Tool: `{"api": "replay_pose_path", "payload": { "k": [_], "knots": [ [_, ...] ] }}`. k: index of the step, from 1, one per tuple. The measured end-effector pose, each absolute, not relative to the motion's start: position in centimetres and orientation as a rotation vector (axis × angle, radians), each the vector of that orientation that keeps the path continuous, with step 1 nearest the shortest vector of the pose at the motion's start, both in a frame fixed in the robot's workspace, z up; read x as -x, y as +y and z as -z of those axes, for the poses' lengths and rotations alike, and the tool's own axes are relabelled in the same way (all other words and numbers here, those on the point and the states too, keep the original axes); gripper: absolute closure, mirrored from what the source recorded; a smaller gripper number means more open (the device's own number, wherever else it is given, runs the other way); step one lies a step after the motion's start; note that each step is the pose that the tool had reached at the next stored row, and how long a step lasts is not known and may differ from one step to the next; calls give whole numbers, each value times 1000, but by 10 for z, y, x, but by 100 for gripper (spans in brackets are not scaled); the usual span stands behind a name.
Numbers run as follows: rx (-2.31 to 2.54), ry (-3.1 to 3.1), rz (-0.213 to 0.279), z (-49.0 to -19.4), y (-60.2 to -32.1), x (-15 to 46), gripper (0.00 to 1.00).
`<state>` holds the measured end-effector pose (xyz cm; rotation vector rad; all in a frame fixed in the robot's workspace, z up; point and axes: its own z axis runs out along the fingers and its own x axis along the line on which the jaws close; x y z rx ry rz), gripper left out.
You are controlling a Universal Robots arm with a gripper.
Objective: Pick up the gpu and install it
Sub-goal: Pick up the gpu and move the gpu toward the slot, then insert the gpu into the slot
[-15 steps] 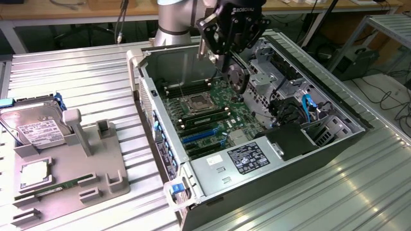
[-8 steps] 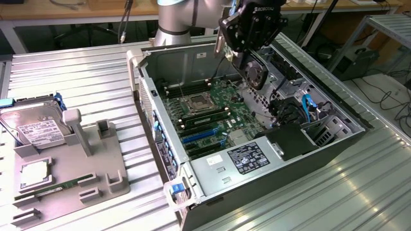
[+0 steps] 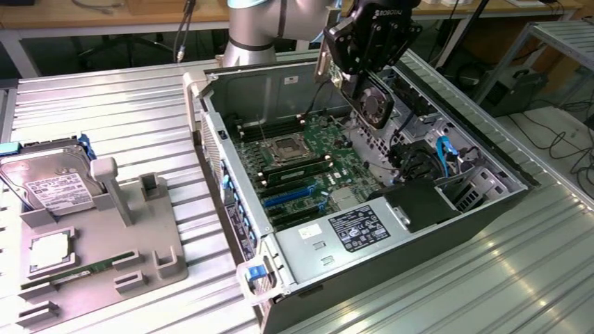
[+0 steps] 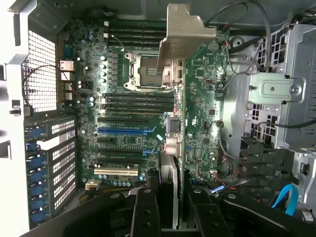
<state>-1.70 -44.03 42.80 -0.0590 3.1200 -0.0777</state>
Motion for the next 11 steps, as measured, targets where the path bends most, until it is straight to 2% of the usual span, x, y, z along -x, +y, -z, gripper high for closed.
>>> {"api": "replay_pose_path", "payload": {
  "k": [11],
  "knots": [
    [98, 3118, 77, -428, -440, 17, 73]
  ]
}}
